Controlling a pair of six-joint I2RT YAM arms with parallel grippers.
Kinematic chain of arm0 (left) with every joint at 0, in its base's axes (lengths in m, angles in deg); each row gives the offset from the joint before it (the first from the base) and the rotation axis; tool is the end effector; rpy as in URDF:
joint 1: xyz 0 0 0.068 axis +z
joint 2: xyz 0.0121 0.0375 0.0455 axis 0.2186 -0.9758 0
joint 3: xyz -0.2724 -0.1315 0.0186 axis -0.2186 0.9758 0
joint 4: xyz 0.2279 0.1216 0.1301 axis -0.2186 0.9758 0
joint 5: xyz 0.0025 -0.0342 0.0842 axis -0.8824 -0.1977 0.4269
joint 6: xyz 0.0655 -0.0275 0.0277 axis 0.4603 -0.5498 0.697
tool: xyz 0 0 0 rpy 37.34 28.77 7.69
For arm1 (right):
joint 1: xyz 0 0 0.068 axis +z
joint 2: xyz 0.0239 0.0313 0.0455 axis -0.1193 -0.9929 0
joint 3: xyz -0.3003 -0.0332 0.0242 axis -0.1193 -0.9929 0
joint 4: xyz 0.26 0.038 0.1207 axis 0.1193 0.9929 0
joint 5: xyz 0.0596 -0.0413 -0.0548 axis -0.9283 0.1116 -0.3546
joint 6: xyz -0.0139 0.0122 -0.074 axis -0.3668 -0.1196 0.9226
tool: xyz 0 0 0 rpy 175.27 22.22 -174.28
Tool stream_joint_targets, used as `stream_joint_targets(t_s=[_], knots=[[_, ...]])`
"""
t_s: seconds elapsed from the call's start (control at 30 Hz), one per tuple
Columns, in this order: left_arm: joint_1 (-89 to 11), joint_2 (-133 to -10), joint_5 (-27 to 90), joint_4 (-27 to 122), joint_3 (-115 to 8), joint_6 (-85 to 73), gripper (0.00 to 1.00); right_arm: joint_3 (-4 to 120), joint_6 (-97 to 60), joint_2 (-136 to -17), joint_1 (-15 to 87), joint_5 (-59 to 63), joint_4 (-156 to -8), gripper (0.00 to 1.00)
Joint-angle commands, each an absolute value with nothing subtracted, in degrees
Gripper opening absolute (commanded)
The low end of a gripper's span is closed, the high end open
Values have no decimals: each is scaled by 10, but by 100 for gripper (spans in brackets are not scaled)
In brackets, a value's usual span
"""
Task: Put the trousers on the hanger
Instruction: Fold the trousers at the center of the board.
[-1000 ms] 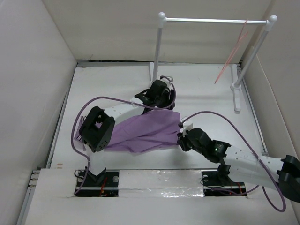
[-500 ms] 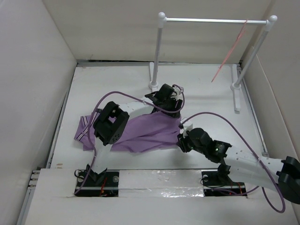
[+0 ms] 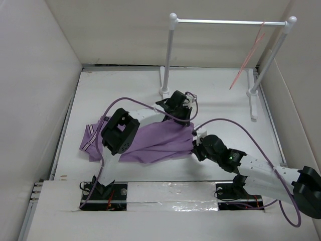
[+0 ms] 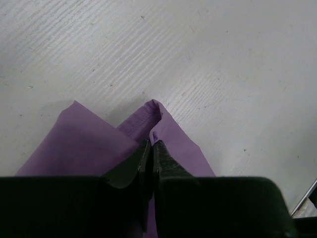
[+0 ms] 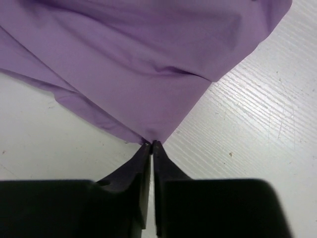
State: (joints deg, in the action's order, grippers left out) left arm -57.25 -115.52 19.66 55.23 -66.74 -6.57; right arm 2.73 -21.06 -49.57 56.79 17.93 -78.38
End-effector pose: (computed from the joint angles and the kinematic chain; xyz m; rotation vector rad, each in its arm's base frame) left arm 0.3617 -0.3878 0.1845 0.8501 2.2173 -0.8992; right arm 0.1479 0.1608 0.1664 -0.7035 2.1371 0.3989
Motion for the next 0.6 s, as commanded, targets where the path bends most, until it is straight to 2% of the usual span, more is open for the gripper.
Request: stream_joint_targets(t_s=[0.0,0.03,0.3,0.57], knots=[[-574,-1162,188,546,-697,-60,0,43,-212,-480,558,202,-809,6],[-574,-1163,192,547,-700,-59,0,42,-214,-473,558,203,-810,0],[-546,-1169,202,522,-730,-93,0,14,-257,-417,563,187,-780,0],[-535,-1233,192,561,-845,-92,0,-8,-338,-364,574,186,-710,0]])
